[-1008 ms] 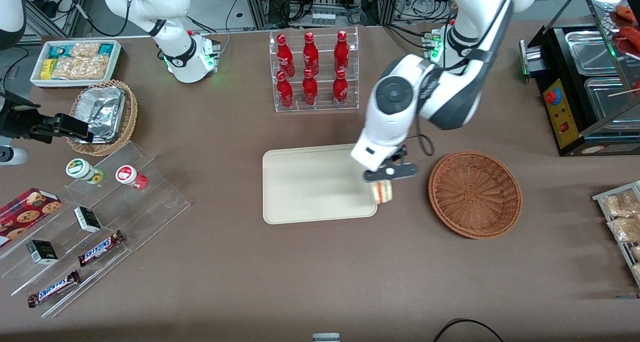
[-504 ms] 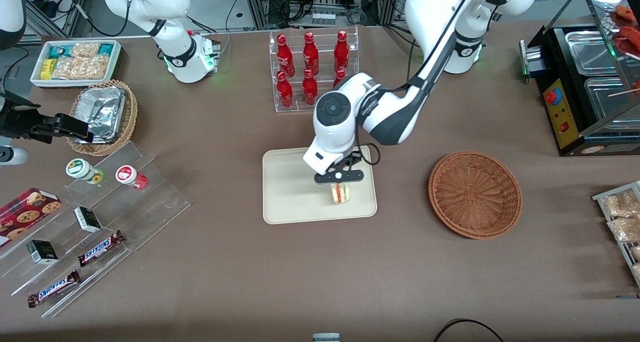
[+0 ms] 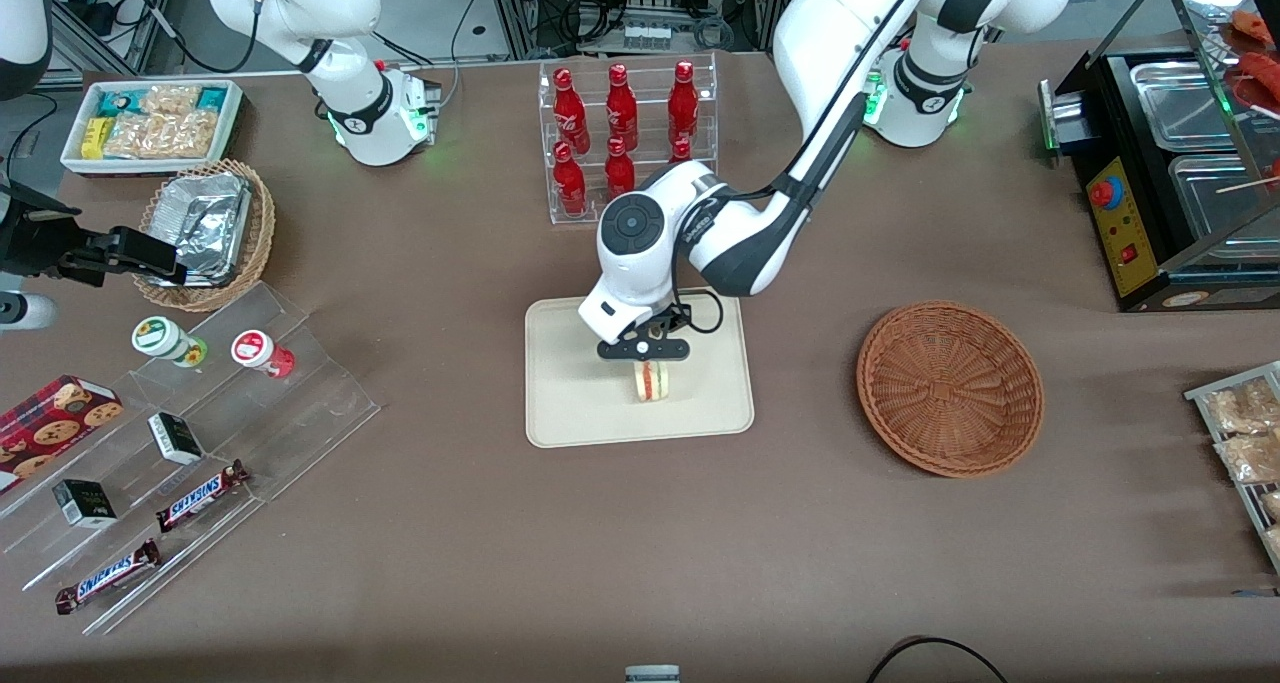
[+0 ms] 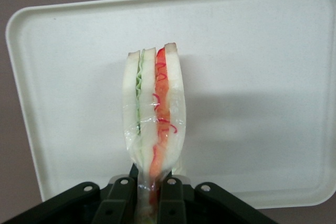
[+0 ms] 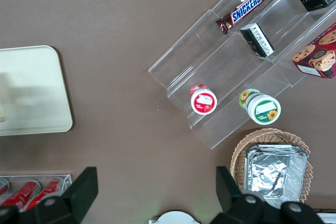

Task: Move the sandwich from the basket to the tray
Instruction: 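Lower the sandwich onto the tray and open the left gripper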

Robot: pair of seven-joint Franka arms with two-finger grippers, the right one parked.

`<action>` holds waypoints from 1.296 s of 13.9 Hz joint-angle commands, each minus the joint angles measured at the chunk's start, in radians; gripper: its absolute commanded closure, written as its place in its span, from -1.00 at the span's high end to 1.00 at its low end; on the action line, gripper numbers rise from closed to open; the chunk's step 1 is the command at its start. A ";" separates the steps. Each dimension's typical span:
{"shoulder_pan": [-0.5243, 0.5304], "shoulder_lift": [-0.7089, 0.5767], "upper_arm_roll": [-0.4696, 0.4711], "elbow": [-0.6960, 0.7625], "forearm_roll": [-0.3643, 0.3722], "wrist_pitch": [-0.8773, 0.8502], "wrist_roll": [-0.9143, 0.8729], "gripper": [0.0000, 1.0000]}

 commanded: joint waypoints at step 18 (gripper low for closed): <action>0.039 -0.142 0.013 0.036 0.001 -0.107 -0.046 0.98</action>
